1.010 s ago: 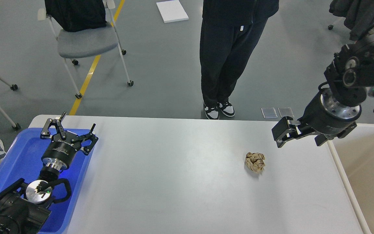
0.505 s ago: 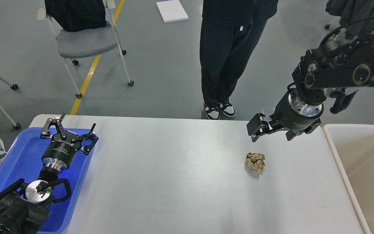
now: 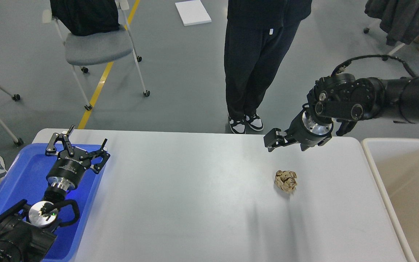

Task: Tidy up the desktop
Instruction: 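Move the right gripper toward the crumpled beige paper ball, then lower the right gripper over the paper ball and close on it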

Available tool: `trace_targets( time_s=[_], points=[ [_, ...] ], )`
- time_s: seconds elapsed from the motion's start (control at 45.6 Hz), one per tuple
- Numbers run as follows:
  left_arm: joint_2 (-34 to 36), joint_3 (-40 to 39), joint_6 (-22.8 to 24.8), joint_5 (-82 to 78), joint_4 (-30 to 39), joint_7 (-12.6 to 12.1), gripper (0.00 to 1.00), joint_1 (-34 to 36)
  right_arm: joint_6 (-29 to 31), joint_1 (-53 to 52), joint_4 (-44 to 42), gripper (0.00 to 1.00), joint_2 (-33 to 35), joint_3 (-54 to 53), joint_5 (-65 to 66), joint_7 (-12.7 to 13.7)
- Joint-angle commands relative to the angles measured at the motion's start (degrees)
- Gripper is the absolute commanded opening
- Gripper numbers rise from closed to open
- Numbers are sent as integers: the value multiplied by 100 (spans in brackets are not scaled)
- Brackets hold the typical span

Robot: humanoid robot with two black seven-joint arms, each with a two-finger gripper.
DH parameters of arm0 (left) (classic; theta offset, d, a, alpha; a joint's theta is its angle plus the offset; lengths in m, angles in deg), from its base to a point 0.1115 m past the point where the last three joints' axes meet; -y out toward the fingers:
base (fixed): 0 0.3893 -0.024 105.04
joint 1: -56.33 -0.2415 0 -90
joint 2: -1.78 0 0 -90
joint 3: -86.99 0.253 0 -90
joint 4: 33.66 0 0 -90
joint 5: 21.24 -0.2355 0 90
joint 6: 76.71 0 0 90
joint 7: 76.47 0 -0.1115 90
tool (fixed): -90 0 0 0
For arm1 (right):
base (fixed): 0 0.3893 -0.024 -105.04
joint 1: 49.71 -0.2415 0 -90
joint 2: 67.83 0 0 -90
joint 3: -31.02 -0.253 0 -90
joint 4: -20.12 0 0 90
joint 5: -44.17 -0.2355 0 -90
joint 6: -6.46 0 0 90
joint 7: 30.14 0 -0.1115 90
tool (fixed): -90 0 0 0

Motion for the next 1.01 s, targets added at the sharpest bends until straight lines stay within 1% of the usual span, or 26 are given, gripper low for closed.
trace_targets(
  time_s=[0.0, 0.066, 0.154, 0.329, 0.395, 0.527, 0.768, 0.878, 0.988],
  points=[
    [0, -2, 0, -1, 0, 1, 100, 0, -790, 1142, -787, 100, -48, -522, 713, 4],
    [0, -3, 0, -1, 0, 1, 100, 0, -1125, 1398, -823, 100, -110, -558, 880, 4],
    [0, -2, 0, -1, 0, 1, 100, 0, -1249, 1688, -971, 100, -145, -567, 1056, 4],
    [0, -3, 0, -1, 0, 1, 100, 0, -1416, 2470, -2052, 100, -347, -786, 1179, -5],
    [0, -3, 0, -1, 0, -8, 100, 0, -1416, 2664, -2290, 100, -391, -935, 1311, 4],
    [0, -3, 0, -1, 0, 1, 100, 0, -1486, 2927, -2387, 100, -409, -1085, 1610, 4],
    [0, -3, 0, -1, 0, 1, 100, 0, -1671, 3183, -2422, 100, -435, -1138, 1654, -5],
    [0, -3, 0, -1, 0, 1, 100, 0, -1899, 3288, -2528, 100, -532, -1225, 1645, -5],
    [0, 6, 0, -1, 0, 1, 100, 0, -1926, 3350, -2554, 100, -576, -1314, 1654, 4]
  ],
)
